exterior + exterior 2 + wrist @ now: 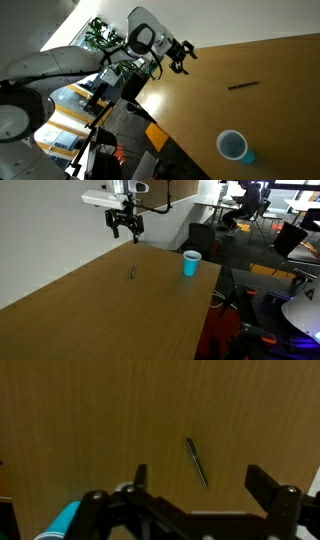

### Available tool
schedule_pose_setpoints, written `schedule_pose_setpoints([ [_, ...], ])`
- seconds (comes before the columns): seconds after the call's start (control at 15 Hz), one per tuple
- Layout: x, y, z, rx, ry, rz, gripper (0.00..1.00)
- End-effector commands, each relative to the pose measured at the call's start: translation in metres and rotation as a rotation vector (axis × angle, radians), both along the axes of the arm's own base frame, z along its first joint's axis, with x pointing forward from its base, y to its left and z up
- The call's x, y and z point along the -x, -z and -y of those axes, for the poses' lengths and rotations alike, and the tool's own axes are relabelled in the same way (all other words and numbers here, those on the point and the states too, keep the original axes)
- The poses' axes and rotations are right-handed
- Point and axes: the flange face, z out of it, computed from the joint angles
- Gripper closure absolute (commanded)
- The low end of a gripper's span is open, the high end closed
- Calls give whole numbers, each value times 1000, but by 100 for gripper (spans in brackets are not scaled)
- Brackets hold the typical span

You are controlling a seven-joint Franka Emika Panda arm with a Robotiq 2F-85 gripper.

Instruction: Put the pen in the cup

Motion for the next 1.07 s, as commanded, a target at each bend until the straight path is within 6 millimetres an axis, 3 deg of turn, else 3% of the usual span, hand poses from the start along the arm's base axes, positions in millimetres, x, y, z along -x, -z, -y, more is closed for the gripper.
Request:
schedule_pose_setpoints([
  [0.0,-15,12,16,0,-45,-26,0],
  [0.6,-19,45,82,36,-204,-67,0],
  [1.0,-30,81,93,65,-275,-24,0],
])
